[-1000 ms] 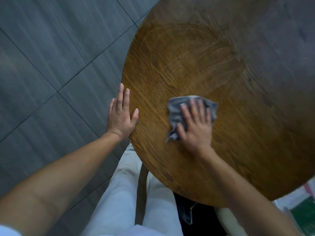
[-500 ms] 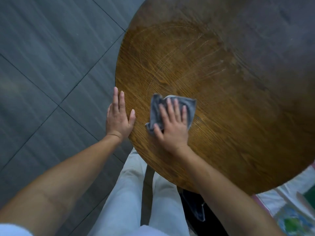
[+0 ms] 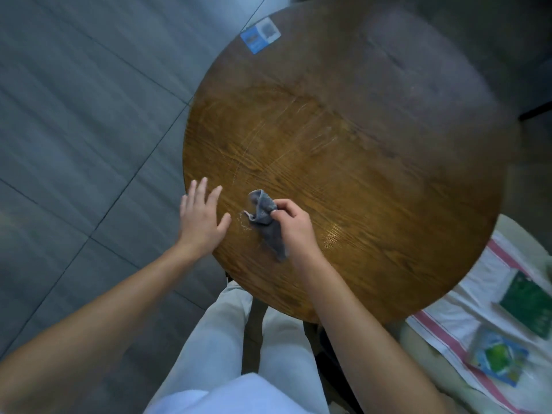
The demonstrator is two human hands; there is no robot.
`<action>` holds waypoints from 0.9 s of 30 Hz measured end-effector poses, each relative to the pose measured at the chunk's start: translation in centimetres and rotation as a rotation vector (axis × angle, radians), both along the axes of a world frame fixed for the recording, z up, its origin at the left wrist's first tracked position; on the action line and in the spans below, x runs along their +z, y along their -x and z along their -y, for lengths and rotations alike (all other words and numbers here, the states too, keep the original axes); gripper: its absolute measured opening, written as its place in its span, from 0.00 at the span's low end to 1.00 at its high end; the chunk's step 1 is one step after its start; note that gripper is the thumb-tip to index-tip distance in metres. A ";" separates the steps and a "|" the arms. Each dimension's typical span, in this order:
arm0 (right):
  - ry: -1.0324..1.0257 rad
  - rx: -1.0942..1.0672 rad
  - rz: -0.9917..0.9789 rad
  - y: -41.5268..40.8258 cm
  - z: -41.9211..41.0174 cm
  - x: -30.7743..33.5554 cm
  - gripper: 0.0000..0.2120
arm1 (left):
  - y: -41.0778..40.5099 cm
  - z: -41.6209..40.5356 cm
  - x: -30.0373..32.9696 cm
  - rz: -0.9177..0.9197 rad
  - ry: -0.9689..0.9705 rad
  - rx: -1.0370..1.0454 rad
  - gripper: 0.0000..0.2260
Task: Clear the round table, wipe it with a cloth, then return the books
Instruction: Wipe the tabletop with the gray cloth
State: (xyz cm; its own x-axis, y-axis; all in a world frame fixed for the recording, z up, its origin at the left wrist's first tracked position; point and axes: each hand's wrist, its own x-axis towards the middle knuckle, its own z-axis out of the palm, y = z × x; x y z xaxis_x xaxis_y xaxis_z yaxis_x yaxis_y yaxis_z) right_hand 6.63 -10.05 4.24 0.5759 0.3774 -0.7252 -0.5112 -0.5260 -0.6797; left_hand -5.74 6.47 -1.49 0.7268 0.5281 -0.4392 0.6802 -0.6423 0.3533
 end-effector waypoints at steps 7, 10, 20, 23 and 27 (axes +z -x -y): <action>-0.308 -0.116 0.004 -3.3 1.1 9.8 0.13 | -6.6 -1.2 14.0 0.399 0.562 -0.217 0.23; -0.444 -0.192 0.001 -2.7 1.3 13.9 0.15 | -7.8 -0.8 19.1 0.543 0.616 -0.277 0.15; -0.278 -0.070 0.307 2.0 4.9 19.4 0.26 | -5.8 3.8 27.1 0.717 0.641 -0.232 0.04; -0.129 -0.086 0.455 2.6 6.3 19.9 0.17 | -4.6 6.3 28.2 0.712 0.654 -0.224 0.05; -0.112 -0.227 0.537 3.1 8.2 20.8 0.11 | -4.1 8.6 29.7 0.776 0.589 -0.229 0.04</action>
